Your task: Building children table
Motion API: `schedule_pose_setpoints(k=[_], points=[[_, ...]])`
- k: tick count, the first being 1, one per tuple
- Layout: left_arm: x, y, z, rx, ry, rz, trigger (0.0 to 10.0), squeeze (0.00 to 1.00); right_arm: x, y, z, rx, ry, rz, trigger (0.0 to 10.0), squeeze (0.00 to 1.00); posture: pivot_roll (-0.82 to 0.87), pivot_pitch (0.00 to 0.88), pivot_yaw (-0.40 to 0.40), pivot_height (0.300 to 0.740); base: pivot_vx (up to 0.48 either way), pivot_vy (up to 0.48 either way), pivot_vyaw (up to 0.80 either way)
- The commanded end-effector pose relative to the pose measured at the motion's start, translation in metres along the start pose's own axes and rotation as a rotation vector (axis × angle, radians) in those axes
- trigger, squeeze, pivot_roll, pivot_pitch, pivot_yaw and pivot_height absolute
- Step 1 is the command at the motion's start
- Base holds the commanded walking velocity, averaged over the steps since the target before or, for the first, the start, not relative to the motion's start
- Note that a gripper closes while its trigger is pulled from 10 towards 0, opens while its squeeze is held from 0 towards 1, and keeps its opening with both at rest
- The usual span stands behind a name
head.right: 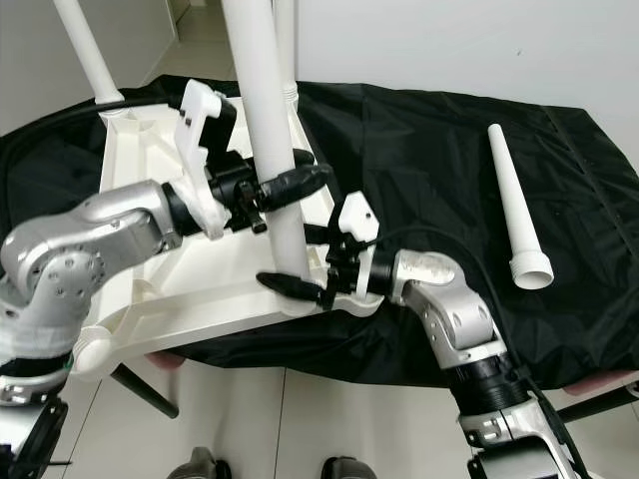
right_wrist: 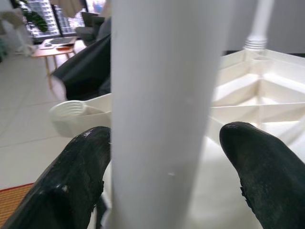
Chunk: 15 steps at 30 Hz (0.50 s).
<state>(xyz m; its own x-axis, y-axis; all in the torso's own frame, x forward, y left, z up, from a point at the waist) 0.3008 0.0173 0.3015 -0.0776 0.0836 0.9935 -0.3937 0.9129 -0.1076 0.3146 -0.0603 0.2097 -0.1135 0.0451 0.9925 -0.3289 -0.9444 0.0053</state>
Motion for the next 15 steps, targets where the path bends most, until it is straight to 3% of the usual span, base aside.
schedule_pose_setpoints(k=[1, 6, 9, 15], points=[[0.007, 0.001, -0.012, 0.079, -0.024, -0.006, 10.0, 0.0, 0.002, 0.0, 0.007, -0.042, 0.006, 0.005, 10.0, 0.0, -0.01, 0.103, 0.013, 0.74, 0.0, 0.0, 0.0], [0.014, -0.001, -0.022, 0.126, -0.022, 0.001, 10.0, 0.0, 0.006, -0.002, 0.019, -0.118, 0.012, 0.024, 10.0, 0.0, -0.01, 0.102, 0.012, 0.74, 0.0, 0.0, 0.0], [0.023, -0.003, -0.033, 0.188, -0.04, 0.004, 10.0, 0.0, 0.01, -0.004, 0.038, -0.245, 0.014, 0.031, 10.0, 0.0, -0.01, 0.1, 0.014, 0.74, 0.0, 0.0, 0.0], [0.034, -0.009, -0.047, 0.267, -0.059, 0.002, 10.0, 0.0, 0.018, -0.01, 0.056, -0.391, 0.009, 0.081, 10.0, 0.0, -0.02, 0.098, 0.017, 0.74, 0.0, 0.0, 0.0]])
Point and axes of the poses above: a point about 5 cm out from each wrist's last joint towards the gripper, its own y axis pointing back from the gripper into the wrist, its own x axis along the axis of the wrist's last joint, z = x × y, the point moved 5 cm from there along -y, pointing out of the wrist towards the gripper, and after that the axes turned 3 degrees about -y, right-handed, at the moved point
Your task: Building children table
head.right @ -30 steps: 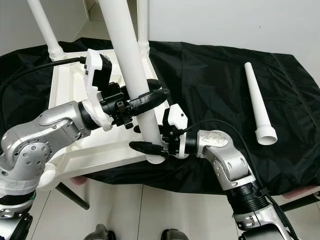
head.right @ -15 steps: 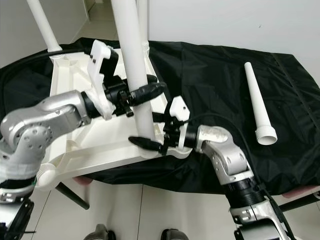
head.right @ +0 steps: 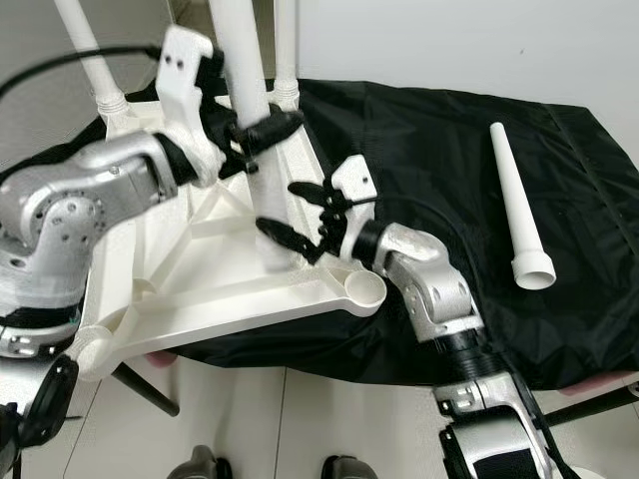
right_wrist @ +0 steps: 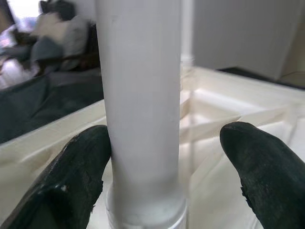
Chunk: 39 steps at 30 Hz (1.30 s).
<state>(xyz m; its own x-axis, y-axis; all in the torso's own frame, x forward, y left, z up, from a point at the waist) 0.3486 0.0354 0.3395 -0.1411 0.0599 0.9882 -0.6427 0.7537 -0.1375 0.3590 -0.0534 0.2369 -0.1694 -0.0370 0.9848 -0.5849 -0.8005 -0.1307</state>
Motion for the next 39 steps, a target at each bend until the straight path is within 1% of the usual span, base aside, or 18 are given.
schedule_pose_setpoints(k=[1, 2, 3, 5, 7, 10, 11, 14, 16, 17, 20, 23, 25, 26, 29, 39], points=[[0.002, -0.004, 0.003, -0.01, 0.003, -0.011, 10.0, 0.0, -0.002, 0.003, 0.018, -0.113, -0.001, -0.003, 10.0, 0.0, -0.02, 0.098, 0.017, 0.74, 0.0, 0.0, 0.0], [0.002, -0.004, 0.003, -0.01, 0.003, -0.011, 10.0, 0.0, -0.002, 0.003, 0.018, -0.113, -0.001, -0.003, 10.0, 0.0, -0.02, 0.098, 0.017, 0.74, 0.0, 0.0, 0.0], [0.008, -0.008, -0.001, 0.023, 0.003, 0.002, 10.0, 0.0, 0.001, -0.001, 0.022, -0.164, 0.006, 0.016, 10.0, 0.0, -0.02, 0.095, 0.018, 0.74, 0.0, 0.0, 0.0], [0.008, -0.008, -0.001, 0.023, 0.003, 0.002, 10.0, 0.0, 0.001, -0.001, 0.022, -0.164, 0.006, 0.016, 10.0, 0.0, -0.02, 0.095, 0.018, 0.74, 0.0, 0.0, 0.0], [0.02, -0.015, -0.005, 0.075, 0.003, 0.052, 10.0, 0.0, 0.002, -0.009, 0.026, -0.238, 0.003, 0.037, 10.0, 0.0, -0.02, 0.093, 0.019, 0.74, 0.0, 0.0, 0.0], [0.024, -0.017, -0.006, 0.091, 0.006, 0.07, 10.0, 0.0, 0.002, -0.012, 0.027, -0.261, -0.002, 0.042, 10.0, 0.0, -0.02, 0.093, 0.019, 0.74, 0.0, 0.0, 0.0], [0.027, -0.02, -0.005, 0.109, 0.012, 0.087, 10.0, 0.0, 0.001, -0.016, 0.028, -0.285, 0.0, 0.044, 10.0, 0.0, -0.02, 0.091, 0.018, 0.74, 0.0, 0.0, 0.0], [0.028, -0.023, -0.005, 0.122, 0.018, 0.095, 10.0, 0.0, 0.001, -0.019, 0.028, -0.3, 0.006, 0.045, 10.0, 0.0, -0.02, 0.091, 0.018, 0.74, 0.0, 0.0, 0.0], [0.029, -0.028, -0.005, 0.154, 0.021, 0.108, 10.0, 0.0, 0.0, -0.025, 0.027, -0.332, 0.021, 0.045, 10.0, 0.0, -0.02, 0.093, 0.02, 0.74, 0.0, 0.0, 0.0], [0.029, -0.028, -0.005, 0.154, 0.021, 0.108, 10.0, 0.0, 0.0, -0.025, 0.027, -0.332, 0.021, 0.045, 10.0, 0.0, -0.02, 0.093, 0.02, 0.74, 0.0, 0.0, 0.0], [0.03, -0.035, 0.0, 0.177, 0.014, 0.114, 10.0, 0.0, 0.002, -0.036, 0.024, -0.39, 0.066, 0.049, 10.0, 0.0, -0.02, 0.098, 0.019, 0.74, 0.0, 0.0, 0.0], [0.029, -0.038, 0.002, 0.183, 0.02, 0.115, 10.0, 0.0, 0.002, -0.04, 0.024, -0.413, 0.09, 0.05, 10.0, 0.0, -0.02, 0.099, 0.019, 0.74, 0.0, 0.0, 0.0], [0.027, -0.042, 0.007, 0.186, 0.022, 0.117, 10.0, 0.0, 0.004, -0.046, 0.022, -0.448, 0.127, 0.055, 10.0, 0.0, -0.02, 0.1, 0.02, 0.74, 0.0, 0.0, 0.0], [0.027, -0.042, 0.007, 0.186, 0.022, 0.117, 10.0, 0.0, 0.004, -0.046, 0.022, -0.448, 0.127, 0.055, 10.0, 0.0, -0.02, 0.1, 0.02, 0.74, 0.0, 0.0, 0.0], [0.027, -0.046, 0.011, 0.193, 0.026, 0.122, 10.0, 0.0, 0.009, -0.053, 0.018, -0.477, 0.167, 0.071, 10.0, 0.0, -0.02, 0.1, 0.023, 0.74, 0.0, 0.0, 0.0], [0.029, -0.049, 0.012, 0.201, 0.021, 0.133, 10.0, 0.0, 0.016, -0.06, 0.015, -0.538, 0.168, 0.102, 10.0, 0.0, -0.02, 0.1, 0.026, 0.74, 0.0, 0.0, 0.0]])
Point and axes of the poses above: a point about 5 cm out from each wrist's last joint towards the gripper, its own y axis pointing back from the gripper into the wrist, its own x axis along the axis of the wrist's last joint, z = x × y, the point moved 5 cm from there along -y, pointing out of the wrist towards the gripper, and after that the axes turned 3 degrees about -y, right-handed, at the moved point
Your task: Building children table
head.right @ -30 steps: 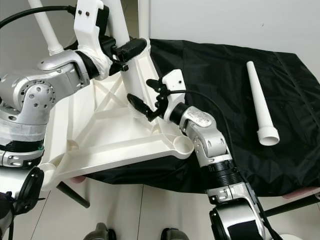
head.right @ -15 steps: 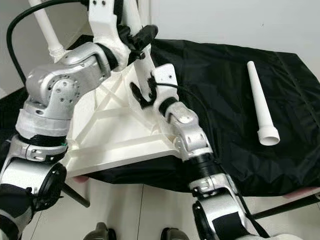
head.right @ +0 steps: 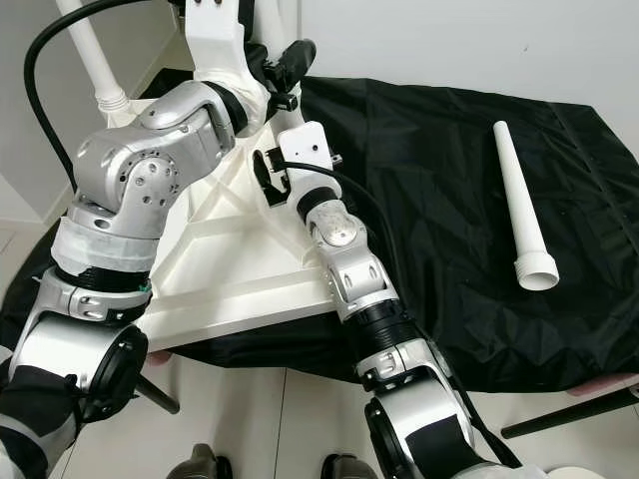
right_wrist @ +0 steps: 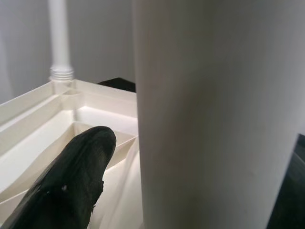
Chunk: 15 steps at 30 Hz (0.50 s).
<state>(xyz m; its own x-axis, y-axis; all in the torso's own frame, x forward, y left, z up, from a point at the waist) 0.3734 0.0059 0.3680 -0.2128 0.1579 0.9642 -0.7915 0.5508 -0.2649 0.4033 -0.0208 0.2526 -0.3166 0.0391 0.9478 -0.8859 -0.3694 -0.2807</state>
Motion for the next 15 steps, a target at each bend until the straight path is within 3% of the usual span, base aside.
schedule_pose_setpoints(k=[1, 15], points=[[0.005, -0.0041, 0.0157, -0.056, -0.007, 0.014, 10.0, 0.0, 0.0114, -0.0054, -0.0047, 0.006, 0.008, 0.035, 10.0, 0.0, -0.02, 0.101, 0.023, 0.74, 0.0, 0.0, 0.0], [0.0043, -0.0049, 0.0201, -0.057, -0.031, 0.02, 10.0, 0.0, 0.0181, -0.008, -0.0049, -0.001, 0.034, 0.055, 10.0, 0.0, -0.02, 0.099, 0.018, 0.74, 0.0, 0.0, 0.0]])
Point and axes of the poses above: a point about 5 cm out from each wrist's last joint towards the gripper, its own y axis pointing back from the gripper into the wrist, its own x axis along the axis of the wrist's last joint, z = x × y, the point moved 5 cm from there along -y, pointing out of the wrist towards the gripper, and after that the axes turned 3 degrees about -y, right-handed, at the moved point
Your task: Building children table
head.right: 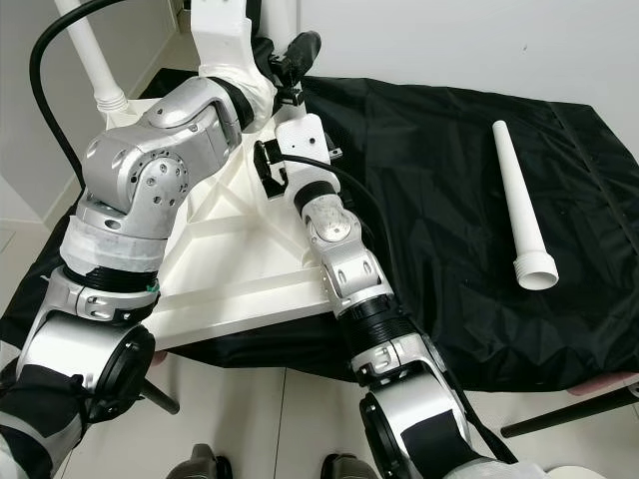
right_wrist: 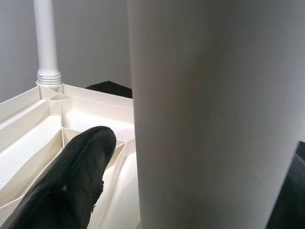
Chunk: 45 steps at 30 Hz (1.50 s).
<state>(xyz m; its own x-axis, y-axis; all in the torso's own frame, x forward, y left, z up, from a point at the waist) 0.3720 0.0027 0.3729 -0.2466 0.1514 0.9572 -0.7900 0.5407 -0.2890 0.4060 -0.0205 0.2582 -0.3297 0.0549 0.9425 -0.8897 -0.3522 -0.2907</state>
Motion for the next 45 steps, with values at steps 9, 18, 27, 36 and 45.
schedule_pose_setpoints(k=[9, 18, 27, 36, 45], points=[[-0.002, -0.003, 0.019, -0.07, -0.017, -0.007, 10.0, 0.0, 0.014, -0.004, -0.006, 0.016, 0.019, 0.052, 0.0, 0.0, -0.02, 0.1, 0.019, 0.74, 0.0, 0.0, 0.0], [-0.003, -0.003, 0.02, -0.074, -0.042, -0.004, 10.0, 0.0, 0.011, -0.004, -0.001, -0.009, -0.001, 0.038, 0.0, 0.0, -0.02, 0.096, 0.019, 0.74, 0.0, 0.0, 0.0], [0.001, 0.0, 0.032, -0.145, 0.009, 0.028, 10.0, 1.0, 0.009, -0.005, 0.005, -0.047, -0.04, 0.017, 10.0, 0.0, -0.03, 0.09, 0.018, 0.74, 0.0, 0.0, 0.0], [0.008, 0.004, 0.044, -0.2, -0.048, 0.072, 10.0, 0.51, 0.006, -0.005, 0.009, -0.064, -0.081, -0.001, 10.0, 0.0, -0.03, 0.083, 0.017, 0.74, 0.0, 0.0, 0.0], [0.012, 0.006, 0.034, -0.163, -0.079, 0.091, 10.0, 0.0, 0.005, -0.005, 0.016, -0.095, -0.113, -0.007, 10.0, 0.0, -0.03, 0.085, 0.017, 0.74, 0.0, 0.0, 0.0]])
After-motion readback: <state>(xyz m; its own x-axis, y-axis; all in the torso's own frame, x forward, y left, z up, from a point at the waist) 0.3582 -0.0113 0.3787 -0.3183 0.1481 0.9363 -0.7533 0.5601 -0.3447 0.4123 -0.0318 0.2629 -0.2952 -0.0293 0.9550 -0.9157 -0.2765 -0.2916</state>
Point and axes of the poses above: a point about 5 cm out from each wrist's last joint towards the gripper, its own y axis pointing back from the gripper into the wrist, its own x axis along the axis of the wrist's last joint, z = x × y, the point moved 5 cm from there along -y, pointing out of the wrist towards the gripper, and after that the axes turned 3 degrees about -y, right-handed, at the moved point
